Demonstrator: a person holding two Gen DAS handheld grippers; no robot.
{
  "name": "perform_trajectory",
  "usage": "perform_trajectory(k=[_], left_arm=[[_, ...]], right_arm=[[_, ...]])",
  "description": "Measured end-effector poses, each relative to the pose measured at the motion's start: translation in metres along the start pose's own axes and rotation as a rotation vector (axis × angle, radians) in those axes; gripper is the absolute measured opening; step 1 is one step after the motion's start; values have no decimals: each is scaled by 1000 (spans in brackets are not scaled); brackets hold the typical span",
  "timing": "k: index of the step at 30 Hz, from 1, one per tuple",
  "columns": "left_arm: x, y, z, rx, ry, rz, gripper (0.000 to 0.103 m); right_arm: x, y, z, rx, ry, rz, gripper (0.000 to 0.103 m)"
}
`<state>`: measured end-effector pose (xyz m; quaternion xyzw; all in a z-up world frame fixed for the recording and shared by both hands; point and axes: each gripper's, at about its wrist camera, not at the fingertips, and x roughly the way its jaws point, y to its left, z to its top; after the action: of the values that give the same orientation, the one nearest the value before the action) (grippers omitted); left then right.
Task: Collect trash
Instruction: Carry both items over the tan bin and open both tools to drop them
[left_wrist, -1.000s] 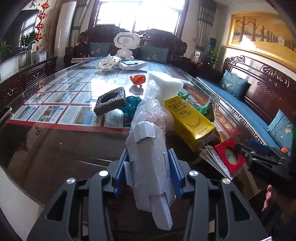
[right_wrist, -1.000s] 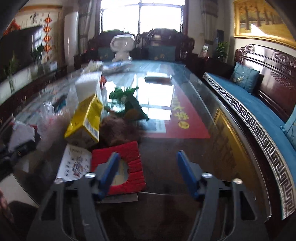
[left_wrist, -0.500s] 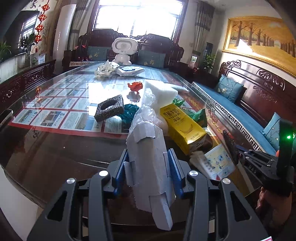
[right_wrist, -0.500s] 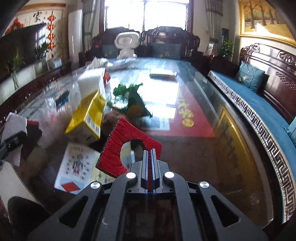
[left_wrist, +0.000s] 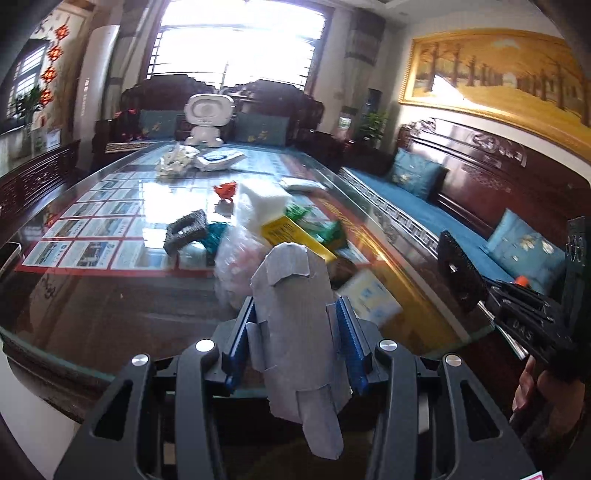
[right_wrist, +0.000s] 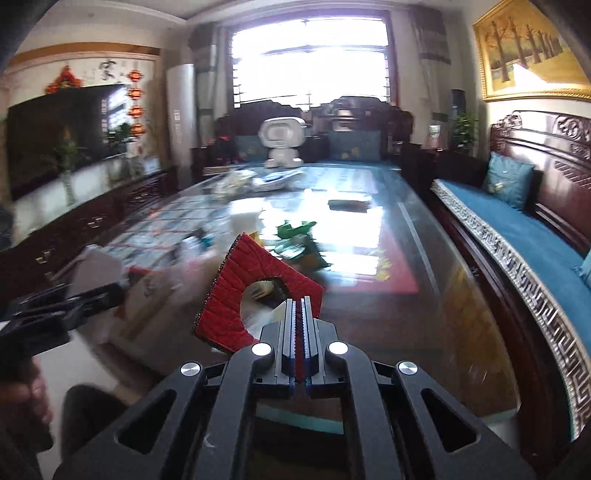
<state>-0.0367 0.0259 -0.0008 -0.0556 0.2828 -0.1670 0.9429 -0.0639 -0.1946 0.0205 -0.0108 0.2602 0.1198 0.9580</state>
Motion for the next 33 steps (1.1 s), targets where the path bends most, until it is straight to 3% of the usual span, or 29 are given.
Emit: perform_trajectory(k=[8, 13, 17, 22, 30, 33], left_arm=[[-16, -23, -74, 39, 189, -92, 46], [12, -25, -140, 16, 380, -119, 46], [36, -20, -178, 2, 477, -115, 47], [68, -12, -224, -6, 610, -107, 50], [93, -4, -257, 1, 693, -84, 55], [101, -2, -262, 5, 720, -72, 65]], right_arm=[[-37, 29, -74, -24, 160, 93, 4], [-21, 34, -128, -5, 299, 89, 4], [4, 36, -177, 17, 421, 75, 4], [30, 39, -214, 34, 522, 65, 4], [47, 47, -235, 53, 576, 69, 4], [42, 43, -242, 56, 575, 70, 4]])
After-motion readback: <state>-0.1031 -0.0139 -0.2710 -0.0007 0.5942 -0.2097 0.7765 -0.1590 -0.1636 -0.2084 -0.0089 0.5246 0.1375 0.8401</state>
